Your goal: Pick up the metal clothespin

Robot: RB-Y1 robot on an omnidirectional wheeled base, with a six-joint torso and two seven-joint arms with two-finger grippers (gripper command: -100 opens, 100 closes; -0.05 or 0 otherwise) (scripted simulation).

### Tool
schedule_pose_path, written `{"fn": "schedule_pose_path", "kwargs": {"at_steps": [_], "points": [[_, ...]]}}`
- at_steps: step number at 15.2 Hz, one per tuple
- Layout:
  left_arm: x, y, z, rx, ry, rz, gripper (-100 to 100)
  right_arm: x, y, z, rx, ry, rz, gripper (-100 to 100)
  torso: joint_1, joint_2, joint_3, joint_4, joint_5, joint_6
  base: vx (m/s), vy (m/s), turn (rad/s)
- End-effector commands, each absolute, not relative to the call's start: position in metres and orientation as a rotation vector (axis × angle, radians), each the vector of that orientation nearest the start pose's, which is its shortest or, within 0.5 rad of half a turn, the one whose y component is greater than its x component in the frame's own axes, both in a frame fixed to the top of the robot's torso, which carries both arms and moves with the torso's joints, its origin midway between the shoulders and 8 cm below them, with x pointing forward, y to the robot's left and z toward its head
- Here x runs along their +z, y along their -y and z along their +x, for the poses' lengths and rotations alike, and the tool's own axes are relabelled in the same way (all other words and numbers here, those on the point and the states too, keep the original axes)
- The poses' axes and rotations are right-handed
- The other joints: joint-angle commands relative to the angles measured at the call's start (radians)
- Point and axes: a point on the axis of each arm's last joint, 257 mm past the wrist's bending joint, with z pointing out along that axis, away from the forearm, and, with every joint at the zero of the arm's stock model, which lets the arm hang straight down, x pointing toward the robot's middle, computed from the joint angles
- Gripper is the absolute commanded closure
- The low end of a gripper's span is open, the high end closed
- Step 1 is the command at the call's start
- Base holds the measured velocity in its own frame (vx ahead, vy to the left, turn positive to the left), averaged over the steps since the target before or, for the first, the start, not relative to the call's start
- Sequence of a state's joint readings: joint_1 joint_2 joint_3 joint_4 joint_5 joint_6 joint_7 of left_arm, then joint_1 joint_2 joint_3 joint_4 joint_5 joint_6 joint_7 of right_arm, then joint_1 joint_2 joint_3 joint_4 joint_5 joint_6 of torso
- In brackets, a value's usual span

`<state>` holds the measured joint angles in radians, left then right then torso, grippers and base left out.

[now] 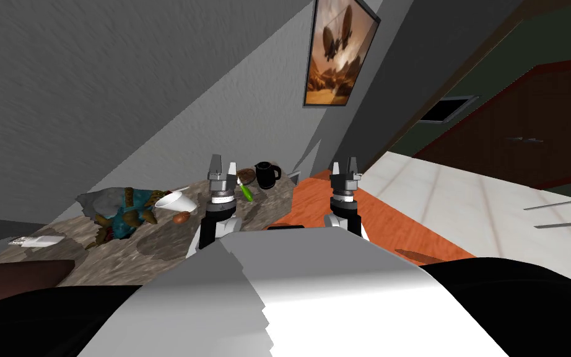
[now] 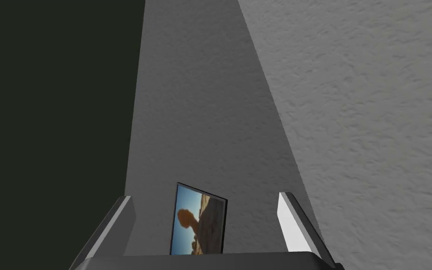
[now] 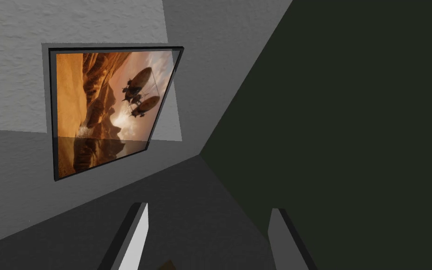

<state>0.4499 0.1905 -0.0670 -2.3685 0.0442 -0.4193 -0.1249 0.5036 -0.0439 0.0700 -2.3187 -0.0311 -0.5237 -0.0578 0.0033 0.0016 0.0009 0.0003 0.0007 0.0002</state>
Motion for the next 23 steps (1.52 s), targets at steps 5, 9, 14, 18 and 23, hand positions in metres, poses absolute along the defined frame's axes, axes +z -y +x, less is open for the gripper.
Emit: {"fn": "schedule_pose_path", "kwargs": {"at_steps": [5, 9, 14, 18, 23], "points": [[0.041, -0.214, 0.348, -1.409, -0.833, -0.448, -100, 0.043, 0.254, 0.334, 1.462, -0.576, 0.632, 0, 0.001, 0.000, 0.000, 0.000, 0.000, 0.000, -0.024, 0.047, -0.101], [0.023, -0.202, 0.351, -1.499, -0.911, -0.465, -100, 0.043, 0.254, 0.334, 1.461, -0.576, 0.632, 0, 0.000, 0.000, 0.000, 0.000, 0.000, 0.000, -0.027, 0.042, -0.098], [0.009, -0.192, 0.351, -1.541, -0.992, -0.452, -100, 0.043, 0.254, 0.334, 1.462, -0.576, 0.631, 0, 0.001, 0.001, 0.000, 0.000, 0.000, 0.000, -0.031, 0.045, -0.104], [-0.016, -0.182, 0.352, -1.633, -1.083, -0.505, -100, 0.043, 0.254, 0.334, 1.461, -0.576, 0.632, 0, 0.001, 0.000, 0.000, 0.000, 0.000, 0.000, -0.032, 0.050, -0.124], [-0.036, -0.175, 0.350, -1.660, -1.197, -0.500, -100, 0.043, 0.254, 0.334, 1.462, -0.576, 0.631, 0, 0.002, 0.001, 0.000, 0.000, 0.000, 0.000, -0.036, 0.054, -0.128]]}}
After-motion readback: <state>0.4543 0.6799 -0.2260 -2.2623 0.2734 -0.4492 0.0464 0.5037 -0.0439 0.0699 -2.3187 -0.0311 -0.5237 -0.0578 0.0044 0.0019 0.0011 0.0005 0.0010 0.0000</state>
